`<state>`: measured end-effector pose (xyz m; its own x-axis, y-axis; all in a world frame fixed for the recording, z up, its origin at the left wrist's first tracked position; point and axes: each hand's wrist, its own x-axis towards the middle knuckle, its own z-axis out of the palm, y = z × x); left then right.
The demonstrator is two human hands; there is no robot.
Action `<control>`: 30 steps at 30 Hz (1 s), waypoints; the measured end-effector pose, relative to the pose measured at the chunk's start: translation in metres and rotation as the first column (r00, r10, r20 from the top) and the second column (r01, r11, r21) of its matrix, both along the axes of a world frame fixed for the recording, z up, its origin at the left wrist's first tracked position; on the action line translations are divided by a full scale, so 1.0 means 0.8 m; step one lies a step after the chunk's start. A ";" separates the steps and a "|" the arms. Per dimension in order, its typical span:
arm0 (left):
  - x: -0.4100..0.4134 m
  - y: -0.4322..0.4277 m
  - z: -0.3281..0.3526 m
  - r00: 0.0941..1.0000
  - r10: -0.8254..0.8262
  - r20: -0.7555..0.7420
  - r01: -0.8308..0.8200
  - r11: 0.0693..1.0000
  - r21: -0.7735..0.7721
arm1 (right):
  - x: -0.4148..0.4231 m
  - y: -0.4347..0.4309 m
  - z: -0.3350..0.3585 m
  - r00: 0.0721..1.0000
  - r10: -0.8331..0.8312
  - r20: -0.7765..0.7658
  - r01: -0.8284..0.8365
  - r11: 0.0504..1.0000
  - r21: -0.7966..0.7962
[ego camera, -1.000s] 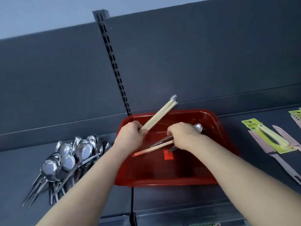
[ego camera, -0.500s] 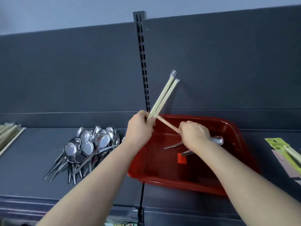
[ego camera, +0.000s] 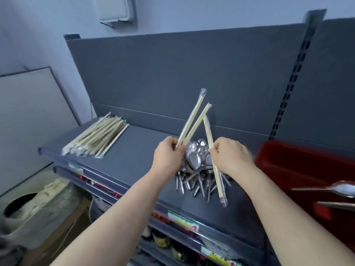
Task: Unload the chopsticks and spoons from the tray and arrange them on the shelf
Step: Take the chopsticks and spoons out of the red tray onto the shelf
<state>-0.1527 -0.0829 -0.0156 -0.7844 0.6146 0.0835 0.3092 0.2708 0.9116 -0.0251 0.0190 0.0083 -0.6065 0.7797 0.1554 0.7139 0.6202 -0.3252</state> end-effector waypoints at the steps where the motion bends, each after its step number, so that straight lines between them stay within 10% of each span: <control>1: -0.026 -0.024 -0.004 1.000 0.029 0.010 -0.029 1.000 -0.007 | -0.030 -0.020 -0.004 1.000 0.025 0.002 -0.024 1.000 -0.012; 14: -0.280 -0.240 -0.024 0.970 0.209 -0.122 -0.232 0.944 -0.235 | -0.310 -0.191 -0.056 0.988 0.142 -0.057 -0.151 0.971 -0.184; 30: -0.432 -0.134 -0.034 0.948 -0.026 -0.317 -0.142 0.857 -0.496 | -0.479 -0.108 -0.094 0.991 -0.054 -0.125 -0.006 0.900 -0.437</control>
